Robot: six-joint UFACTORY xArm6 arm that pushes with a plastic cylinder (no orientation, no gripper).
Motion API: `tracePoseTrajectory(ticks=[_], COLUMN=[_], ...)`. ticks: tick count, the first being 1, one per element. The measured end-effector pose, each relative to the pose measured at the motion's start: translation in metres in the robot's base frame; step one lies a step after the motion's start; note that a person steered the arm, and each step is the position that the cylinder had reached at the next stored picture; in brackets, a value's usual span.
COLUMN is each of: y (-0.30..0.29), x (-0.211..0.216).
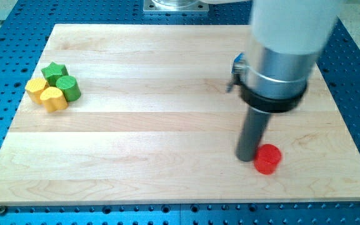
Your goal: Slightly push the red circle to the right
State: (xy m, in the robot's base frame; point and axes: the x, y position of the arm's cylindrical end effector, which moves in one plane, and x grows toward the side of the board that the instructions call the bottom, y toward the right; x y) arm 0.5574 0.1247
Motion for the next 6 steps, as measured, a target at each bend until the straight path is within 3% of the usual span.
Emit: tracePoseTrajectory(ticks=[1,2,4,6], y=[0.011,-0.041,0.032,0.042], x=[0.020,0.059,0.052,0.030])
